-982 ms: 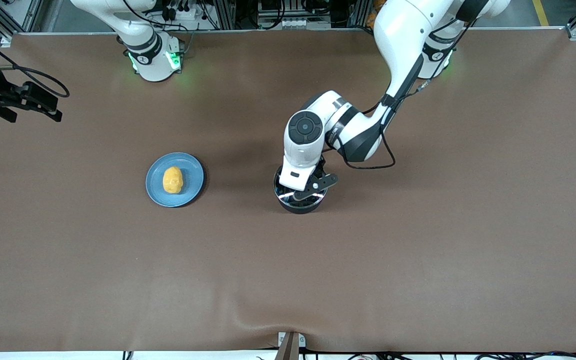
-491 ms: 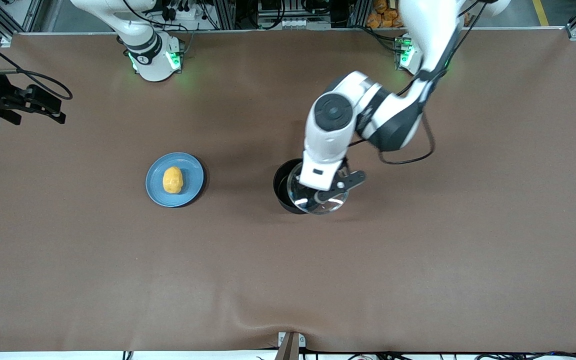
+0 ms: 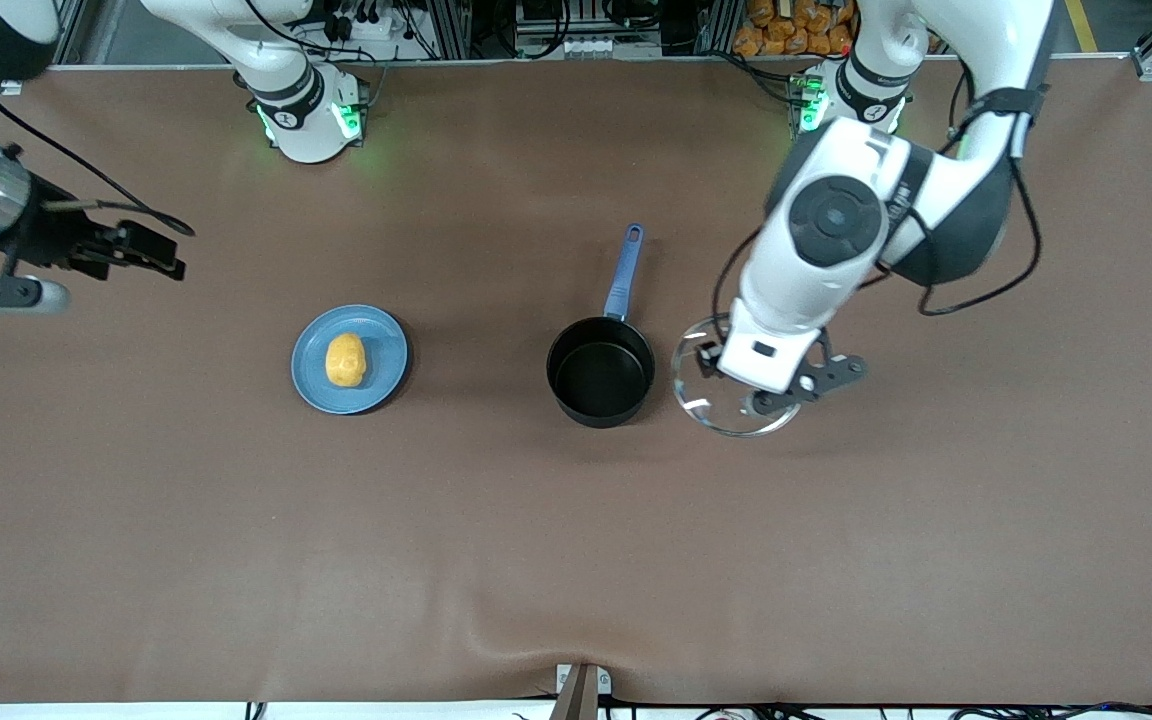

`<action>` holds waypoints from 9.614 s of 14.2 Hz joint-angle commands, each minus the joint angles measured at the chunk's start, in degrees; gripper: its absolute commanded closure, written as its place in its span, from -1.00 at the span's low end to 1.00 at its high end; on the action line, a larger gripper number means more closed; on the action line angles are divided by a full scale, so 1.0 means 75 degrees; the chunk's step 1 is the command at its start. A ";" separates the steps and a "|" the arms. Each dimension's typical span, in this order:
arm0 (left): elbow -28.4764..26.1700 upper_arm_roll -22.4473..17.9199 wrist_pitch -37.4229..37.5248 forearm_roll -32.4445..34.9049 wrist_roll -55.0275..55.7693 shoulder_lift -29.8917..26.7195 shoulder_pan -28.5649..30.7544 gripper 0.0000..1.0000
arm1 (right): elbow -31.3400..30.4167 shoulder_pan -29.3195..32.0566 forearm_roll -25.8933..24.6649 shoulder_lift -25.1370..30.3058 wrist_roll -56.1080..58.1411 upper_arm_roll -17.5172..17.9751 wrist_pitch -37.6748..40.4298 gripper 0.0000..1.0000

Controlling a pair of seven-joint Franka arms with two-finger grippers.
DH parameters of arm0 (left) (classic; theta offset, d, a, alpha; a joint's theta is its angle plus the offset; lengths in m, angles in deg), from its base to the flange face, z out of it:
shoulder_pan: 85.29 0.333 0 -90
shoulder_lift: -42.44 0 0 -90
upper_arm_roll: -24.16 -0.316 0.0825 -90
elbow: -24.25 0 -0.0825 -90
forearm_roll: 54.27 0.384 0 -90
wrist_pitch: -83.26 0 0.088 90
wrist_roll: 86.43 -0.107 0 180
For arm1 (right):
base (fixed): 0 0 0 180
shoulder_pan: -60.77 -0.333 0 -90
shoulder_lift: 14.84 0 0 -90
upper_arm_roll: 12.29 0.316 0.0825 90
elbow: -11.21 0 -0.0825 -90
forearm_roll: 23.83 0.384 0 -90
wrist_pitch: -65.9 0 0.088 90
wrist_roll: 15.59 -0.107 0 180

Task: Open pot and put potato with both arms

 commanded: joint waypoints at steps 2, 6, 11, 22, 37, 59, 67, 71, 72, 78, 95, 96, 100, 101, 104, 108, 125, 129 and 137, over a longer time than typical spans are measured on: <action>-0.1593 0.0106 -0.0644 0.0153 -0.1331 -0.1230 0.1004 0.63 | -0.1289 -0.0174 0.0141 0.0157 -0.0259 0.0056 -0.1174 -1.00; -0.3116 0.0107 -0.2246 0.0141 -0.2645 -0.1490 0.1920 0.63 | -0.2554 -0.0643 0.0142 0.0122 -0.0681 0.0068 -0.2988 -1.00; -0.4244 0.0083 -0.4207 0.0153 -0.3068 -0.0870 0.2202 0.63 | -0.3178 -0.1018 0.0142 -0.0697 -0.0693 0.0068 -0.4410 -1.00; -0.4878 0.0071 -0.5380 0.0809 -0.3503 0.0069 0.2706 -0.99 | -0.3809 -0.1359 -0.0175 -0.2385 -0.0646 0.0056 -0.7103 -1.00; -0.3851 0.0142 -0.2128 0.0634 -0.3642 -0.3013 0.2706 -1.00 | -0.4127 -0.1335 -0.0362 -0.2667 -0.0575 0.0044 -0.7341 -0.52; -0.0847 0.0071 0.1827 0.0000 -0.5038 -0.3025 0.3093 -1.00 | 0.2984 -0.4651 -0.0233 -0.5349 -0.4499 0.0126 -0.3662 1.00; -0.0823 -0.0034 0.1897 -0.0350 -0.4921 -0.3001 0.3093 -1.00 | 0.3794 -0.5425 -0.0187 -0.6323 -0.6222 0.0126 -0.3977 1.00; -0.0835 -0.0583 0.1885 -0.0515 -0.5037 -0.3060 0.2730 -1.00 | 0.3795 -0.5577 -0.0187 -0.6558 -0.6329 0.0126 -0.4352 1.00; -0.0835 -0.0538 0.1897 -0.0539 -0.5050 -0.3060 0.2788 -1.00 | 0.3795 -0.5601 -0.0187 -0.6570 -0.6329 0.0126 -0.4399 1.00; -0.0823 -0.0351 0.1909 -0.0551 -0.5050 -0.3060 0.2999 -1.00 | 0.3748 -0.5741 -0.0210 -0.6815 -0.6376 0.0126 -0.4400 1.00; -0.0800 -0.0339 0.1909 -0.0562 -0.5015 -0.3130 0.3011 -1.00 | 0.3771 -0.5800 -0.0292 -0.7051 -0.6773 0.0114 -0.4822 -1.00; -0.0800 -0.0339 0.1909 -0.0562 -0.5026 -0.3142 0.3022 -1.00 | 0.3829 -0.5754 -0.0269 -0.6981 -0.6891 0.0126 -0.4636 -1.00; -0.0788 -0.0339 0.1909 -0.0562 -0.5026 -0.3130 0.3022 -1.00 | 0.4858 -0.5637 -0.0199 -0.6665 -0.6904 0.0150 -0.2858 -1.00; -0.0788 -0.0339 0.1909 -0.0562 -0.5026 -0.3130 0.3011 -1.00 | 0.5151 -0.5543 -0.0198 -0.6466 -0.6880 0.0161 -0.2389 -1.00; -0.0788 -0.0339 0.1909 -0.0562 -0.4991 -0.3119 0.2999 -1.00 | 0.5517 -0.5192 -0.0163 -0.5752 -0.6857 0.0150 -0.1916 -1.00; -0.0788 -0.0339 0.1909 -0.0562 -0.4979 -0.3095 0.2987 -1.00 | 0.5494 -0.3826 -0.0128 -0.4908 -0.5960 0.0312 -0.1218 -1.00; -0.0635 -0.0304 0.1733 -0.0598 -0.4991 -0.3025 0.2917 -1.00 | 0.2230 -0.0632 -0.0725 -0.0212 -0.0775 -0.0436 0.1239 -1.00; -0.0659 -0.0222 0.1733 -0.0527 -0.4910 -0.2954 0.2987 -1.00 | 0.0551 -0.0609 -0.0784 0.1104 -0.0575 -0.0624 0.0769 -1.00; -0.0659 -0.0222 0.1733 -0.0527 -0.4909 -0.2955 0.2964 -1.00 | 0.1111 -0.0573 -0.0796 0.0895 -0.0529 -0.0624 0.0745 -1.00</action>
